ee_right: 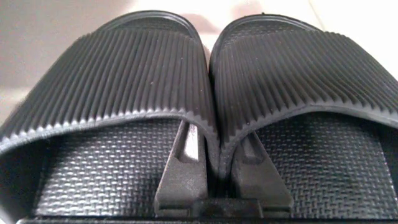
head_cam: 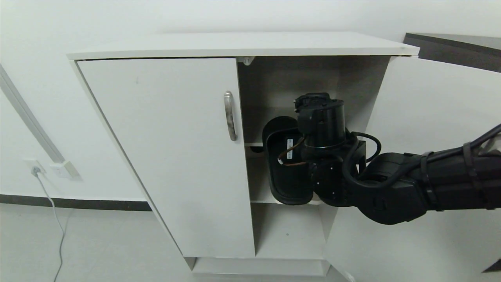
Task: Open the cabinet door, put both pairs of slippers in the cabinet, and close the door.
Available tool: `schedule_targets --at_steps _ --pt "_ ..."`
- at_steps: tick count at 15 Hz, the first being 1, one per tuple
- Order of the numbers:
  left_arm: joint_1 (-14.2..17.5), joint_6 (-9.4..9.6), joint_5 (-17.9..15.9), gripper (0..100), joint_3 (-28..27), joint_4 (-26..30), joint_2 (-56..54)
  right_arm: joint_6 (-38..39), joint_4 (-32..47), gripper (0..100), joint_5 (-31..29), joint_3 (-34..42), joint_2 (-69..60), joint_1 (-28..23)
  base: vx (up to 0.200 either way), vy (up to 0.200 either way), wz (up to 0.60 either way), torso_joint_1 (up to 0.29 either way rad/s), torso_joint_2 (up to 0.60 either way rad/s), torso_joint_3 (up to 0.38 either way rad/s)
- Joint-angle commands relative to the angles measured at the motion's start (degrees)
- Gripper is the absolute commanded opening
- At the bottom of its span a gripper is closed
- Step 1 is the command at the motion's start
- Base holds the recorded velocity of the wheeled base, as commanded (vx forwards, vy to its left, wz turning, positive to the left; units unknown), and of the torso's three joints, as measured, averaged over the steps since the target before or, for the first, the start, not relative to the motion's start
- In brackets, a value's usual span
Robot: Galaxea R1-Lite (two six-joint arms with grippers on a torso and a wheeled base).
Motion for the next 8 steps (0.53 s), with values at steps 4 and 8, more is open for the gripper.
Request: schedule_targets --at_steps 4,8 --pt "0.0 -0.01 0.1 0 0.0 -0.1 0.0 -0.2 0.2 0 0.3 -0.1 0.6 -0.2 0.150 0.000 0.00 0.002 0.00 0.002" --pt "0.0 -0.01 0.1 0 0.0 0.0 0.0 -0.5 1.7 0 0.5 -4.8 3.8 -1.3 0.000 0.000 0.00 0.000 0.00 0.000"
